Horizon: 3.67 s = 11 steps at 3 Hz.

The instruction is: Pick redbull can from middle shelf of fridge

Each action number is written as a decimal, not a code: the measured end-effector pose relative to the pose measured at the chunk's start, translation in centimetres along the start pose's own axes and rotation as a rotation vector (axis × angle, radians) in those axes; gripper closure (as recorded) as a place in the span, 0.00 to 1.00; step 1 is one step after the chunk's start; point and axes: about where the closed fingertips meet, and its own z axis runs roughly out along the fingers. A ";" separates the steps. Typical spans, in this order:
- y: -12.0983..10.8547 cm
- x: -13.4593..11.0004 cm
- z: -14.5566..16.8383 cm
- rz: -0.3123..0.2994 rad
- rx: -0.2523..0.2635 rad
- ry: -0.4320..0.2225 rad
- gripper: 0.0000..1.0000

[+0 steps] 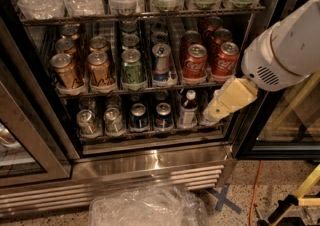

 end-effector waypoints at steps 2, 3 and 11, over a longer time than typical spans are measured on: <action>0.8 -3.3 3.7 0.143 -0.006 -0.068 0.00; 1.9 -4.9 5.5 0.135 -0.088 -0.072 0.00; 6.8 -2.1 12.1 0.450 0.038 -0.210 0.00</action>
Offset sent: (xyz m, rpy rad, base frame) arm 0.0382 0.0593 -0.0291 0.1836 0.0157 -0.1407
